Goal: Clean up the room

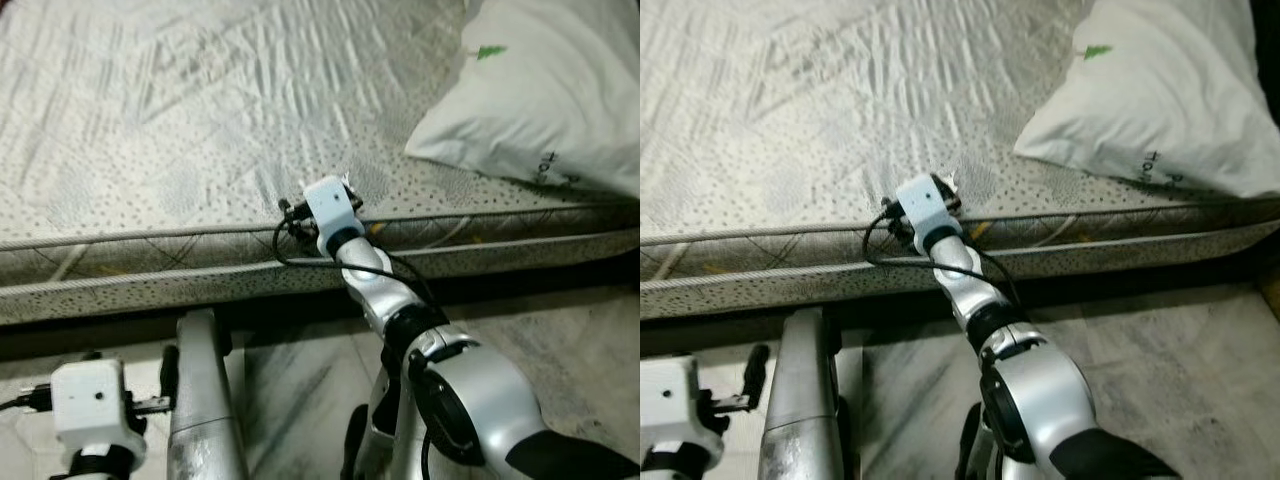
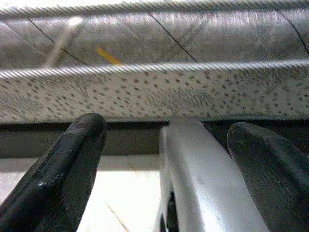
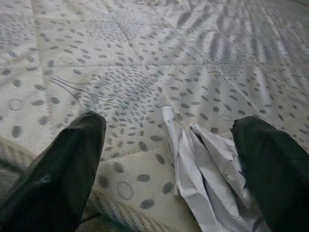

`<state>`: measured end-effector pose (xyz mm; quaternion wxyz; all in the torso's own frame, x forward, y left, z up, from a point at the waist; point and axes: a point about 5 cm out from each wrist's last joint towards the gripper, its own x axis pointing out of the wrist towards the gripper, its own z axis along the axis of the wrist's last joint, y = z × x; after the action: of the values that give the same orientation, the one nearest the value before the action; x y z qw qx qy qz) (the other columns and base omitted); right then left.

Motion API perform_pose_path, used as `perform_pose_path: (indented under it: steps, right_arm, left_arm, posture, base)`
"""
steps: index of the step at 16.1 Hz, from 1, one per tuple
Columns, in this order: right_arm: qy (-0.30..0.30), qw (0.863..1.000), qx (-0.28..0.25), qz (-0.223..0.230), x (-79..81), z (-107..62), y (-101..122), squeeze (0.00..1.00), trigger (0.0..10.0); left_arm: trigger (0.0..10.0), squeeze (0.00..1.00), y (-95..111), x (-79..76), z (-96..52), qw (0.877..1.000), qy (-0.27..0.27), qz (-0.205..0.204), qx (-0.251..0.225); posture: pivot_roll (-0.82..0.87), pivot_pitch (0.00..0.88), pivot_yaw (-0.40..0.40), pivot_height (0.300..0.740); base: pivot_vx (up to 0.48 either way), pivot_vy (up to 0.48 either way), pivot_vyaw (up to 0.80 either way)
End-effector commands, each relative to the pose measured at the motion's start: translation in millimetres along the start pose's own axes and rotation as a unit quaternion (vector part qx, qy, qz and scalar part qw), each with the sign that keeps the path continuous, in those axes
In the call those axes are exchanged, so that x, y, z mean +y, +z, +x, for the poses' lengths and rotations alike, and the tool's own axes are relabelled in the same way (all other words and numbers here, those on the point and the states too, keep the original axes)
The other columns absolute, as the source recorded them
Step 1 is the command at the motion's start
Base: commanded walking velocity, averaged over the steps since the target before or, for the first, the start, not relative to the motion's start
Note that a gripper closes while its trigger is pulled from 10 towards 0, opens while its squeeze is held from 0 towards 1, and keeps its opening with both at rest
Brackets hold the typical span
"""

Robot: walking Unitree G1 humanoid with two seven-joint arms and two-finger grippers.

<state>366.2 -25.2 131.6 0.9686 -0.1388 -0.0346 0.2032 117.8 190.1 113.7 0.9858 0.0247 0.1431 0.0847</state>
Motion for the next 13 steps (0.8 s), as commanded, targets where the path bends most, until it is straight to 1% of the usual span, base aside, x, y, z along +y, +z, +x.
perform_pose_path:
  steps: [1, 3, 4, 6, 7, 8, 10, 13]
  right_arm:
    - [-0.017, 1.0, 0.019, -0.003, -4.3, 0.7, -3, 0.0, 10.0]
    - [-0.034, 0.999, 0.025, -0.007, -9.0, 2.4, -1, 0.0, 10.0]
    - [-0.05, 0.998, 0.032, -0.023, -12.1, 3.0, -1, 0.0, 10.0]
    - [-0.051, 0.996, 0.06, -0.038, -9.9, 2.4, -7, 0.0, 10.0]
    - [-0.046, 0.996, 0.067, -0.039, -7.6, 1.7, -9, 0.0, 7.6]
    - [-0.034, 0.996, 0.074, -0.039, -3.1, 0.2, -13, 0.0, 0.0]
    - [-0.034, 0.996, 0.077, -0.039, -3.0, 0.0, -14, 0.0, 0.0]
    - [-0.039, 0.996, 0.078, -0.036, -7.3, 1.5, -12, 0.0, 0.0]
  left_arm:
    - [10.0, 0.0, -3, -1.9, -5.3, 1.0, 0.001, -0.001, 0.015]
    - [10.0, 0.0, -4, -3.6, -4.4, 1.0, 0.0, -0.003, 0.017]
    - [10.0, 0.0, -4, -4.3, -2.5, 1.0, 0.0, -0.004, 0.017]
    - [10.0, 0.0, -4, -5.4, 0.8, 1.0, -0.001, -0.005, 0.015]
    - [10.0, 0.0, -4, -5.9, 2.3, 1.0, -0.001, -0.005, 0.013]
    - [10.0, 0.0, -3, -6.1, 4.3, 1.0, -0.001, -0.005, 0.011]
    - [10.0, 0.0, -3, -6.0, 6.6, 1.0, 0.0, -0.005, 0.008]
    - [10.0, 0.0, -2, -5.7, 12.5, 1.0, 0.003, -0.005, 0.003]
  posture:
    - [0.47, 0.264, -0.112, 0.481]
    - [0.47, 0.264, -0.114, 0.481]
    - [0.47, 0.26, -0.115, 0.481]
    - [0.46, 0.254, -0.119, 0.481]
    - [0.47, 0.25, -0.121, 0.481]
    - [0.47, 0.247, -0.124, 0.481]
    - [0.47, 0.237, -0.128, 0.481]
    - [0.46, 0.216, -0.135, 0.481]
  base:
    - [0.0, 0.0, 0.0]
    - [0.0, 0.0, 0.0]
    - [0.0, 0.0, 0.0]
    - [0.0, 0.0, 0.0]
    - [0.0, 0.0, 0.0]
    - [0.0, 0.0, 0.0]
    - [0.0, 0.0, 0.0]
    - [0.0, 0.0, 0.0]
